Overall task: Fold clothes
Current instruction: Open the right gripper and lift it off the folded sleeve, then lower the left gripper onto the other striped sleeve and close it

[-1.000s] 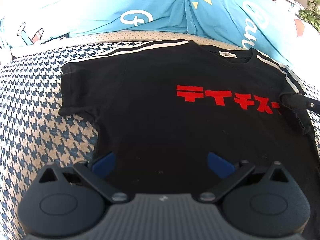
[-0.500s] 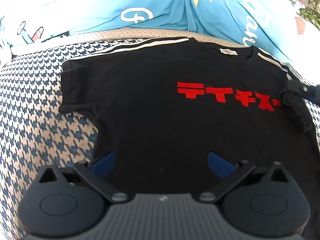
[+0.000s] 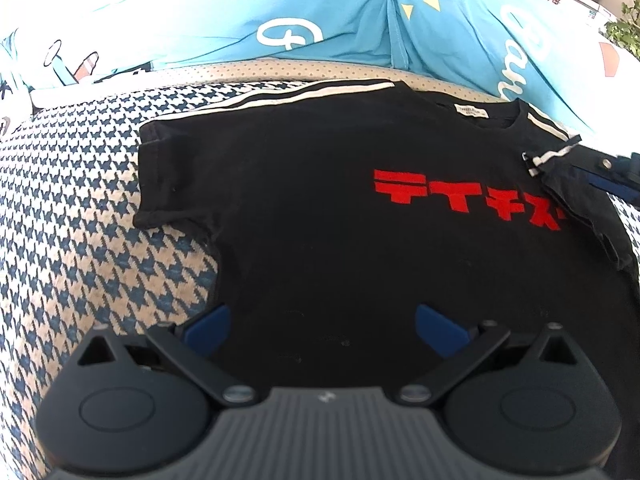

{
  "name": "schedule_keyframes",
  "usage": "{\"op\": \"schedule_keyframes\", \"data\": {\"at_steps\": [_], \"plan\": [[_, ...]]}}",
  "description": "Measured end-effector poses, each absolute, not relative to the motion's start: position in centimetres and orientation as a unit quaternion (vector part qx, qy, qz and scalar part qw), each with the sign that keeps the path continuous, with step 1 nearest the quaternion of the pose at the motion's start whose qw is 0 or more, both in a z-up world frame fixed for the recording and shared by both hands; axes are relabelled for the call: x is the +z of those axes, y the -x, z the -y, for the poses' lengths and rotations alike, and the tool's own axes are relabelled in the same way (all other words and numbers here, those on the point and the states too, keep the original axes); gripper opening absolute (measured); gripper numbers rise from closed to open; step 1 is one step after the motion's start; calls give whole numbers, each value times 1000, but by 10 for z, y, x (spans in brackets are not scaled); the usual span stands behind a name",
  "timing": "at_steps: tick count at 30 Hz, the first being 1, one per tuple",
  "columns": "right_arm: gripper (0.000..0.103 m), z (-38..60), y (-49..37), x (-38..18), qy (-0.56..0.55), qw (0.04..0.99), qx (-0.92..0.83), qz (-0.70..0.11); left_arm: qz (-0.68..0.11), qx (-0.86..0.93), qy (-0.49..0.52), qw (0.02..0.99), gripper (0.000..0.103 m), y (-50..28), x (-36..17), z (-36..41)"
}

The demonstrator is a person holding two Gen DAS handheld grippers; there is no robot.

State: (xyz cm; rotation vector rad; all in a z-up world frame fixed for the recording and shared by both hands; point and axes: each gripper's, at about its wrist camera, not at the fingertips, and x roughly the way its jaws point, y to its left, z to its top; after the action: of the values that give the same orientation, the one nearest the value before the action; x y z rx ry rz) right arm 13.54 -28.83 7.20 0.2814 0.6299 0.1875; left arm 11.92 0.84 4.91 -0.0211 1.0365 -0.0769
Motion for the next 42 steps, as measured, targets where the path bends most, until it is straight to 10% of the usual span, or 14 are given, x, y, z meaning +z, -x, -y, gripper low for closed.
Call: {"op": "schedule_keyframes", "data": {"at_steps": [23, 42], "plan": [[63, 283, -84, 52, 18, 917, -15, -398, -495, -5, 26, 869, 103, -125, 52, -33], [78, 257, -33, 74, -110, 909, -34, -402, -480, 65, 72, 872, 103, -135, 64, -101]]}}
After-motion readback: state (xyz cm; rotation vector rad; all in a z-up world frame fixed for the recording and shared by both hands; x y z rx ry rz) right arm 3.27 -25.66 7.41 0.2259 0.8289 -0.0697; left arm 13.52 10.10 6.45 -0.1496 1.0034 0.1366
